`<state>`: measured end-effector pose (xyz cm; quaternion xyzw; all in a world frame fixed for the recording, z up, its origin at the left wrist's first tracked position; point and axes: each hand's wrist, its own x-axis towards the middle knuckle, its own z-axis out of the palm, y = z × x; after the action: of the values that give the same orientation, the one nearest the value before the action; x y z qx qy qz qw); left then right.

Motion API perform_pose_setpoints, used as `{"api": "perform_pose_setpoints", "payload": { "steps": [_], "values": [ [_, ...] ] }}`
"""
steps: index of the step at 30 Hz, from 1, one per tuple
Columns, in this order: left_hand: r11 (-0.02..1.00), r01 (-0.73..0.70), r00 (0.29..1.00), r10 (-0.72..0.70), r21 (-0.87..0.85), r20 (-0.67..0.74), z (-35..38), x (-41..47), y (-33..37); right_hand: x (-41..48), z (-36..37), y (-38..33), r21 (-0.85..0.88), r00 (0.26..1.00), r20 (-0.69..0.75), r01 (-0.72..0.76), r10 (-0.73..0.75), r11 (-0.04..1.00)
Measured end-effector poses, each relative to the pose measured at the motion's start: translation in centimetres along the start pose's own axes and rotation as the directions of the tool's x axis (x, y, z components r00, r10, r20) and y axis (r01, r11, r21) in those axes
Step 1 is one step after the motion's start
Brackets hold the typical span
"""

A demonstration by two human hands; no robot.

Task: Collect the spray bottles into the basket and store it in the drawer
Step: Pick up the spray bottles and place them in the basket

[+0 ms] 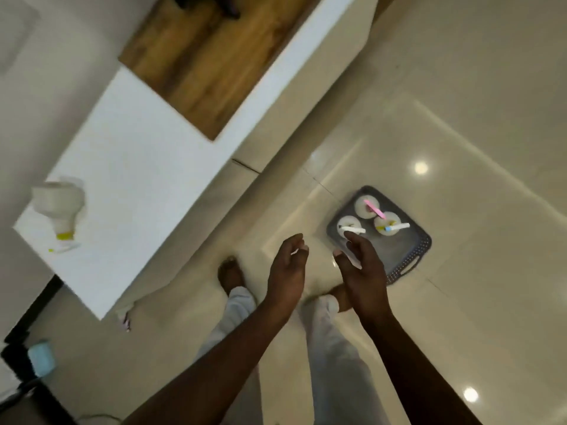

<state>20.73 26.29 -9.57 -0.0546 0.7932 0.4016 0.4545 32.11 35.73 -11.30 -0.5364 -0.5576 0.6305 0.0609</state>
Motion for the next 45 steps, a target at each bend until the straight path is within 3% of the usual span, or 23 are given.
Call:
{"api": "perform_pose_setpoints", "payload": {
  "steps": [7, 14, 19, 24, 27, 30, 33, 37, 41, 45],
  "values": [
    [0.994, -0.094, 0.987, 0.087, -0.047, -0.136, -16.6, -1.5, 2.7, -3.9, 10.2, -8.3, -0.053, 0.992, 0.086, 0.094, -0.089, 0.994],
    [0.957, -0.058, 0.962, -0.022, -0.284, -0.273, -32.4, -2.5, 1.6, -7.8, 23.0, -13.3, -0.131, 0.966, 0.216, 0.175, -0.144, 0.976],
    [0.855, -0.057, 0.929, -0.143, -0.516, -0.341, -42.2, -1.9, 0.0, -8.9, 32.7, -16.7, -0.235, 0.917, 0.354, 0.276, -0.183, 0.932],
    [0.655, -0.063, 0.879, -0.321, -0.753, -0.353, -49.1, 0.3, -1.9, -8.4, 41.3, -20.2, -0.269, 0.802, 0.548, 0.438, -0.238, 0.858],
    [0.500, -0.072, 0.866, -0.399, -0.863, -0.303, -51.3, 2.0, -3.3, -7.1, 46.4, -22.4, -0.295, 0.689, 0.673, 0.584, -0.270, 0.756],
    [0.277, -0.043, 0.855, -0.487, -0.960, -0.179, -52.6, 3.8, -4.0, -5.4, 51.1, -24.3, -0.327, 0.565, 0.788, 0.720, -0.244, 0.612],
    [0.014, -0.011, 0.878, -0.478, -1.000, -0.016, -53.9, 6.0, -4.1, -4.0, 55.8, -25.5, -0.344, 0.444, 0.882, 0.837, -0.160, 0.426],
    [-0.160, -0.022, 0.892, -0.449, -0.987, 0.053, -54.9, 9.5, -4.1, -2.1, 62.2, -26.2, -0.319, 0.323, 0.946, 0.927, 0.011, 0.198],
    [-0.294, -0.037, 0.906, -0.412, -0.955, 0.092, -55.5, 13.1, -3.7, -0.6, 68.2, -26.0, -0.287, 0.277, 0.945, 0.957, 0.172, 0.035],
    [-0.387, -0.078, 0.914, -0.396, -0.919, 0.089, -56.0, 16.6, -3.7, 0.6, 72.5, -24.7, -0.246, 0.279, 0.900, 0.959, 0.336, -0.137]
  ]
}}
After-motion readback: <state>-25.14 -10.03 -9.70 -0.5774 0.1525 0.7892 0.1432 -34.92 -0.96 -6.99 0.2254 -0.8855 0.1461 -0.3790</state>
